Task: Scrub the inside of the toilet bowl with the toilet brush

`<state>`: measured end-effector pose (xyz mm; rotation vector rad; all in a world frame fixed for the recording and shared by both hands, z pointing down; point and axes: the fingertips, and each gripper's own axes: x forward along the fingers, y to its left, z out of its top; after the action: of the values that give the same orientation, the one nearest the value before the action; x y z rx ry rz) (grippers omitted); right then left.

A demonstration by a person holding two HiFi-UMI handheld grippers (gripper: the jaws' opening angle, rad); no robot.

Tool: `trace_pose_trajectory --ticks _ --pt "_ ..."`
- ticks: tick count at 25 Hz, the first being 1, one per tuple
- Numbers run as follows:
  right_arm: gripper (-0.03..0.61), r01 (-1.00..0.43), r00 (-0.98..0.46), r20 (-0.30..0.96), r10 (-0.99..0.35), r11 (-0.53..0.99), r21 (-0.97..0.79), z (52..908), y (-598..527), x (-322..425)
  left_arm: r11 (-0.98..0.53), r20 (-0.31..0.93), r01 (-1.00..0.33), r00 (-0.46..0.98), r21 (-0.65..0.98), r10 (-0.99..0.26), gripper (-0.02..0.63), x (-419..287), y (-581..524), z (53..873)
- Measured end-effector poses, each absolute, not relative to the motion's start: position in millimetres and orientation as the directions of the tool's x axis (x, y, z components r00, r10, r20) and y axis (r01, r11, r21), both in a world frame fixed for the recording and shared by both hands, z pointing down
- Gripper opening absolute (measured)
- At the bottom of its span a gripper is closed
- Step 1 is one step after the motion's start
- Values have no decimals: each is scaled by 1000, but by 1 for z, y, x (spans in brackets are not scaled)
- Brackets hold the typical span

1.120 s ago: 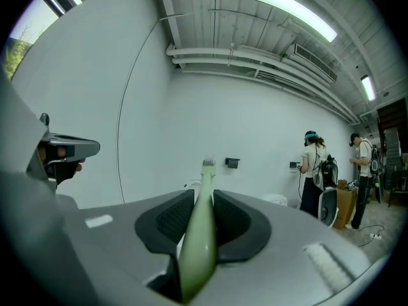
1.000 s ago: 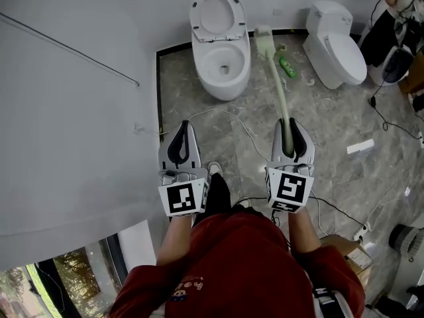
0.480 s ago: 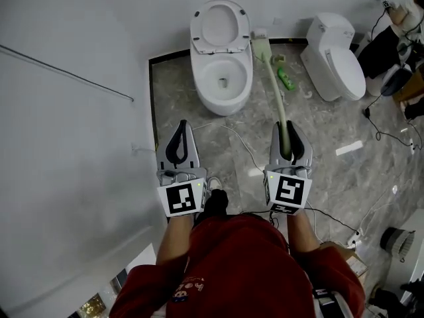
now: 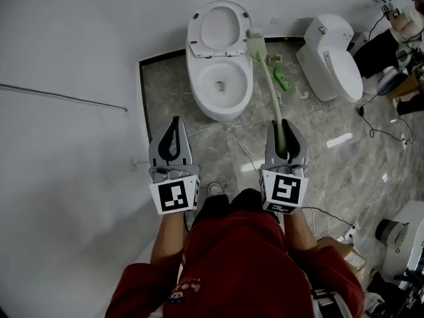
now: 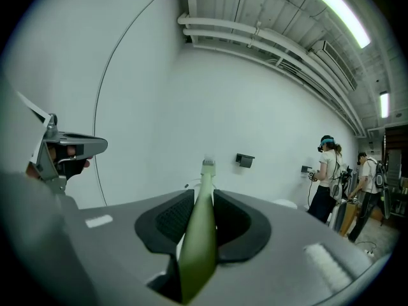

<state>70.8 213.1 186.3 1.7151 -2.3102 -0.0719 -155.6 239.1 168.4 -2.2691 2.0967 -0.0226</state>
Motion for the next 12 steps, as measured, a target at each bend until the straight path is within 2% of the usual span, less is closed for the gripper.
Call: trace_pose_trajectory --ticks 12 --pt "104 -942 -271 232 -934 307 135 230 145 77 -121 19 -991 120 -59 -993 6 -136 166 197"
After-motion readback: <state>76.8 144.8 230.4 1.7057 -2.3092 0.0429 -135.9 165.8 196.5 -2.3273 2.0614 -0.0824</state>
